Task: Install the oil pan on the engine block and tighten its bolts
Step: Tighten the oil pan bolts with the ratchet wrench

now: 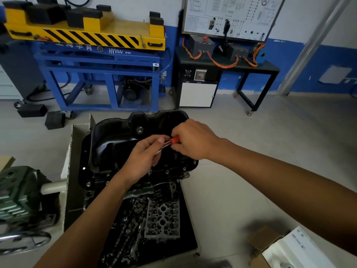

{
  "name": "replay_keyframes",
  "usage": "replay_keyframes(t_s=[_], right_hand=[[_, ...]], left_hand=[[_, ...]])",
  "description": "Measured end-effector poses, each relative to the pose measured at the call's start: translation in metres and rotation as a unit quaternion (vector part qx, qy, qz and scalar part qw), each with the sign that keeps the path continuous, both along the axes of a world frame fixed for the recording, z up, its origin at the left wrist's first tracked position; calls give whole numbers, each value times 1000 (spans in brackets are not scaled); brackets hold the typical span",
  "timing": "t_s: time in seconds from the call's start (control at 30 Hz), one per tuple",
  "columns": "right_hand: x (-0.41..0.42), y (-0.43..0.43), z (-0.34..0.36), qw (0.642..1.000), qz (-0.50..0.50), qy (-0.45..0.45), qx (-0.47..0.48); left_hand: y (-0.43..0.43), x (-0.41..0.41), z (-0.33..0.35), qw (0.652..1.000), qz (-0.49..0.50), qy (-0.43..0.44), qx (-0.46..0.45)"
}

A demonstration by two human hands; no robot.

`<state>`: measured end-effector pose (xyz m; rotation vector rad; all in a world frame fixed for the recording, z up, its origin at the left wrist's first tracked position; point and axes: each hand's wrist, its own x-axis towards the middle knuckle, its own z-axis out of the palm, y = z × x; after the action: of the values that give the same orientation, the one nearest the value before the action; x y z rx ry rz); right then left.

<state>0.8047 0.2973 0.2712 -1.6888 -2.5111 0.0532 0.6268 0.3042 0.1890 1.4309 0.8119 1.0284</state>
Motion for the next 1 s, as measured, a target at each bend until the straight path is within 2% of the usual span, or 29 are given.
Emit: replay_keyframes(t_s=[0.07,0.2,0.37,0.47,0.6,0.77,1.0], right_hand=[[-2,-4,4,1000,-3,-11,-28],[-13,-18,7,986,30,49,-154],[-22,-22,3,969,12,135,-205],[-18,-18,6,969,1,142,-202],[-11,-11,13,985,0,57,-165],[1,-4,11,997,-10,-27,-68],[2,5,2,1000,-5,-15,-8]], left_hand=[[2,4,-2,997,72,-7,-4],[1,12,-3,984,180,-16,5],[-1,14,-3,981,190,-29,22],[1,12,-3,981,190,-31,-3],[3,10,-1,988,150,-23,-24],[1,6,-1,998,59,-14,-15],[-4,7,10,994,-105,25,-23]])
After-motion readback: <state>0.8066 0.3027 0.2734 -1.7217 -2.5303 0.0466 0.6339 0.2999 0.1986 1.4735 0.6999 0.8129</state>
